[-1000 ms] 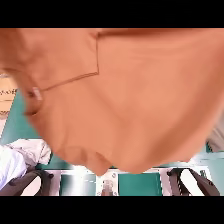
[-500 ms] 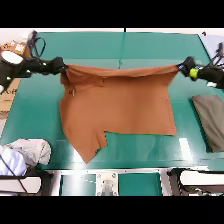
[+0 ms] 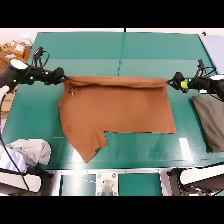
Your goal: Fold the shirts.
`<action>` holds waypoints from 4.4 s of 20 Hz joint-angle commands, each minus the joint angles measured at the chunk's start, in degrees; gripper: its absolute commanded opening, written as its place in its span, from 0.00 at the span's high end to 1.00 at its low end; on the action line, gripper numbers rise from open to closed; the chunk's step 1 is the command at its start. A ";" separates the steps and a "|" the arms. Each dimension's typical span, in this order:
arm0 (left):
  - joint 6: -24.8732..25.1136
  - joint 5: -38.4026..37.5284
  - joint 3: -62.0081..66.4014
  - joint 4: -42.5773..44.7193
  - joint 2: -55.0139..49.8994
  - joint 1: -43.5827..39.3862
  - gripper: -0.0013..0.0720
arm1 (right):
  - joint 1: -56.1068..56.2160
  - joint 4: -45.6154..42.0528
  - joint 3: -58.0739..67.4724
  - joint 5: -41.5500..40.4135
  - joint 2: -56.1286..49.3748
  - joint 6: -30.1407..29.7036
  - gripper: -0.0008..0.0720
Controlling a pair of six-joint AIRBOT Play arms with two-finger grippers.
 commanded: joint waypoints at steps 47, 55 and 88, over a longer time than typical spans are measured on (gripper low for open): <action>-9.35 4.98 -63.45 -4.79 47.45 -14.60 0.95 | -11.93 1.07 -51.95 2.95 31.78 6.84 0.97; -17.73 -22.71 -40.61 20.68 47.45 -14.60 0.95 | -11.93 -16.70 -47.17 14.01 35.69 16.15 0.97; -10.82 -15.13 7.74 18.10 2.78 -4.22 0.94 | -9.81 -11.02 8.79 24.61 -10.73 -5.55 0.24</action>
